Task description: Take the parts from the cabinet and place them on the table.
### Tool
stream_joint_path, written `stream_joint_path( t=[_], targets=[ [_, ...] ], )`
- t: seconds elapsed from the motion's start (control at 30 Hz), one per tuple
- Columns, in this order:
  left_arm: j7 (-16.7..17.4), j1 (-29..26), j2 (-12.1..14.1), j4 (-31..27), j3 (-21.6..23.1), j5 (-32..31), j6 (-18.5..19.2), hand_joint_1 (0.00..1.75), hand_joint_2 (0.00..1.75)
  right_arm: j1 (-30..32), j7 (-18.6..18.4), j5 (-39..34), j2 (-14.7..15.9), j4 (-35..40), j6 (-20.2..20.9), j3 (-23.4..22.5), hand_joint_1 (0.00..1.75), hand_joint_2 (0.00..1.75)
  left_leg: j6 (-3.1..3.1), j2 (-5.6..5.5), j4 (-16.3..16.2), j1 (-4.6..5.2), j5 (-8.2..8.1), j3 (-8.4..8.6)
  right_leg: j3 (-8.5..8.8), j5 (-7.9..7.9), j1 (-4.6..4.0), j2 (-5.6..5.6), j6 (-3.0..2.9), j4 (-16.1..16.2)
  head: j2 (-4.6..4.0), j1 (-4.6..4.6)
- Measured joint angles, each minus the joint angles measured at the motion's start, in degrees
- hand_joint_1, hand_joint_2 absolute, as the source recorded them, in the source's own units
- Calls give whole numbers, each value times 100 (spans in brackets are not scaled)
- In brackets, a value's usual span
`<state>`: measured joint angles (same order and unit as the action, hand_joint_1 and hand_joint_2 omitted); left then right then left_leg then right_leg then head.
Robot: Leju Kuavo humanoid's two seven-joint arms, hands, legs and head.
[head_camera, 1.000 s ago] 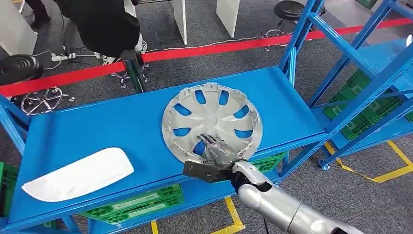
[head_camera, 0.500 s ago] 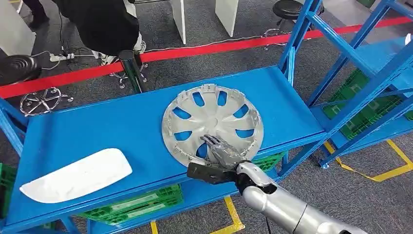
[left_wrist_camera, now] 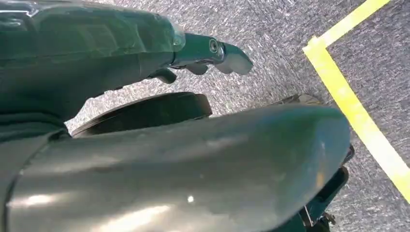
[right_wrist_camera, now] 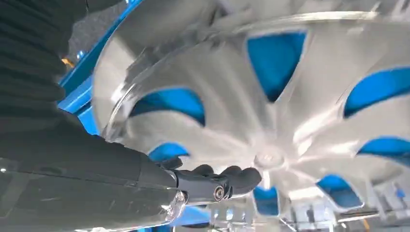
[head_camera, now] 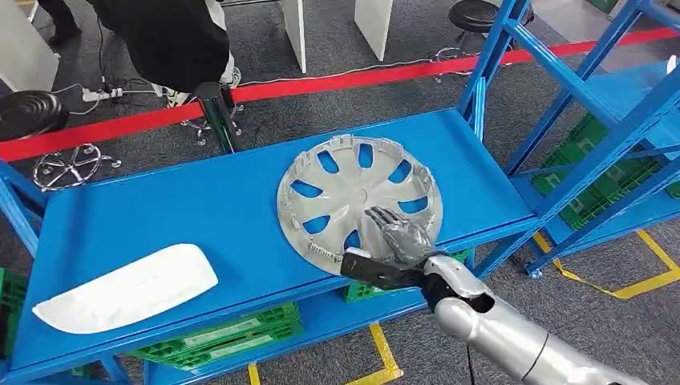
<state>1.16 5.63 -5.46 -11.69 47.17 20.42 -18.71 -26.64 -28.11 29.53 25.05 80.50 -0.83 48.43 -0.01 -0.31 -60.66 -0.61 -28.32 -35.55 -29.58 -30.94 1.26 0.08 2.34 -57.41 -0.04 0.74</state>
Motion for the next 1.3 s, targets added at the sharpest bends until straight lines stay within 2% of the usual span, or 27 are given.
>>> stream_joint_path(
  t=[0.07, 0.1, 0.27, 0.43, 0.53, 1.03, 1.2, 1.3],
  targets=[
    [-22, -1, 0, 0, 0, 33, -4, 0, 0, 133, -6, -196, 126, 152, 28, -70, 0, 175, 0, -11, 0, -2, 0, 0, -2, -2, -1, -5, 0, 0, 0, -2],
    [-28, -1, 0, 0, 0, 46, -15, 0, 0, 233, -6, -308, 166, 216, 11, -116, 175, 175, 0, -19, 0, -2, 0, -2, 2, -5, -1, -6, 6, 0, 0, 0],
    [-15, -5, 22, 0, 0, 70, -35, 0, 0, 639, -68, -588, 374, 516, -214, -354, 175, 175, -6, -22, 0, -2, -4, -4, 2, -8, -1, -6, 4, 0, 0, 0],
    [-2, -5, 31, 0, 0, 98, -35, 0, 0, 824, -50, -577, 489, 726, -269, -485, 175, 175, -6, -21, 0, -2, -4, 0, 0, -13, -1, -10, 9, 0, 0, 2],
    [-4, -6, 31, 0, 0, 127, -39, 0, 0, 1024, -26, -839, 553, 861, -326, -590, 175, 175, -6, -21, 0, -1, -4, -2, 0, -13, 0, -12, 9, 0, 0, 0],
    [-37, -6, 31, 0, 0, 243, -103, 0, 0, 1543, -13, -1270, 909, 1436, -614, -1007, 175, 175, -4, 7, 0, -1, -7, 0, 3, -13, -1, -2, 9, 0, 0, -2],
    [-72, -6, 28, 0, 0, 312, -116, 0, 0, 1772, -15, -1302, 1062, 1704, -806, -1114, 175, 175, -3, 7, 0, -1, -7, -1, 1, -13, -1, -3, 9, 0, 0, -2],
    [-105, -6, 11, 0, 0, 376, -142, 0, 0, 1891, 136, -1211, 1123, 1904, -1186, -1196, 175, 175, -3, 11, 0, 0, -7, -3, 2, -13, 0, -2, 9, 0, 0, -2]
  ],
)
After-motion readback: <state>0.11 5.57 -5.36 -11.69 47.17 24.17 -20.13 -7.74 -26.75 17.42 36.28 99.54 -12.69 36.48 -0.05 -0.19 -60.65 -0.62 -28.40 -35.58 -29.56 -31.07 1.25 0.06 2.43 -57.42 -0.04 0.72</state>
